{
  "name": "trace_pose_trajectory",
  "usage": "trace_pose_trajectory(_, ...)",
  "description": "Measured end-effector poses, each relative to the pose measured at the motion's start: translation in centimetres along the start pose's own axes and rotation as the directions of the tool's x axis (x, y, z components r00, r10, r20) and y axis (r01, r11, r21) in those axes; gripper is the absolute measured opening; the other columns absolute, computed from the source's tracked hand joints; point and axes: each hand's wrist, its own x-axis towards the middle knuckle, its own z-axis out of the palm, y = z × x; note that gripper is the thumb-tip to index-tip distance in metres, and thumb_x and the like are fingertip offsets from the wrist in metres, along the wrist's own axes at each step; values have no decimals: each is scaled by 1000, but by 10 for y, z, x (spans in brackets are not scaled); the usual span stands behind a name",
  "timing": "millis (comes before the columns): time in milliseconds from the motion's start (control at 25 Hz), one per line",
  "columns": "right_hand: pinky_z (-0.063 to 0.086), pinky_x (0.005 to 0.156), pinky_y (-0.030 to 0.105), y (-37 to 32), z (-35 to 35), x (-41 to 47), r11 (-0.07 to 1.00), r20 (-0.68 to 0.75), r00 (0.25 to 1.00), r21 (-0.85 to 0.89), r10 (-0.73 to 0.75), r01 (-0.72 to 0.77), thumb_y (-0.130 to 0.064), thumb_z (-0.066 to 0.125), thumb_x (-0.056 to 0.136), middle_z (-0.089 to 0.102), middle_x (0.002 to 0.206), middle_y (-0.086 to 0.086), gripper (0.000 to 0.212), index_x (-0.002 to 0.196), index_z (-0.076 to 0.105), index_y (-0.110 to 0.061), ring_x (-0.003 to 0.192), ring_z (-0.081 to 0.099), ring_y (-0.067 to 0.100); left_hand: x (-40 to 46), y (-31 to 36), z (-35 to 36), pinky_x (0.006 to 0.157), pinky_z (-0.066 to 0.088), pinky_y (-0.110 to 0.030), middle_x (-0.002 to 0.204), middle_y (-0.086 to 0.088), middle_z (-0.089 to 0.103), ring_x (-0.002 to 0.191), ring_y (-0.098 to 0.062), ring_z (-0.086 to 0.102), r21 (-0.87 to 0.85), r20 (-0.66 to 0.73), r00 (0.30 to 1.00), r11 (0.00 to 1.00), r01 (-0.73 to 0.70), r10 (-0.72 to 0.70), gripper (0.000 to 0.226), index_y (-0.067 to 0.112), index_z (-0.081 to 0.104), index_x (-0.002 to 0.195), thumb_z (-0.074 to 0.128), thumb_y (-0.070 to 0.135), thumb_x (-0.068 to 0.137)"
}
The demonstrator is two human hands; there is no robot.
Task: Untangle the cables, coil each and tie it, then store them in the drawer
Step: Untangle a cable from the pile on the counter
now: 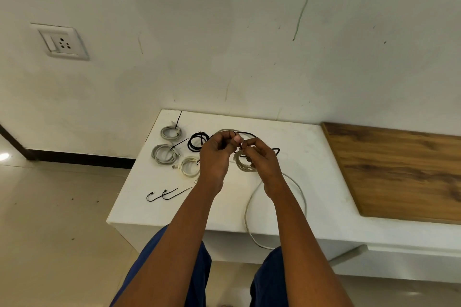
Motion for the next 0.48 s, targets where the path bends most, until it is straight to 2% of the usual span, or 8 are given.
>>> trace_pose_trajectory(160,45,77,32,7,3,3,997,-45,999,-77,5,-8,-37,59,88,67,88,16,18,71,60,-32,80,57,17,-2,-5,3,66,47,-9,76,-1,66,69,-5,62,8,-47,999,1000,8,-8,2,9,66,88,64,8,87)
trace_pose_trajectory(240,48,81,39,8,5,6,992,-97,995,-122,10,-22,-41,59,87,69,82,7,20,68,61,-36,78,58,15,-4,-7,6,64,47,-9,75,1,67,69,-5,62,48,-96,995,999,-3,8,4,12,67,87,65,8,86)
trace_pose_trajectory(360,49,83,42,10,9,8,992,-112,993,-119,32,-46,-40,57,86,66,68,-12,22,65,62,-38,71,58,8,-6,-7,10,66,49,-11,75,2,68,72,-9,65,84,-159,987,996,-17,30,11,17,67,81,66,7,85)
trace_pose_trajectory(480,49,85,44,12,10,11,991,-76,996,-124,35,-44,-37,57,86,65,66,-14,23,64,61,-37,73,59,9,-6,-9,10,68,50,-13,78,-3,69,75,-14,66,106,-210,977,994,-9,31,8,13,68,83,66,6,85)
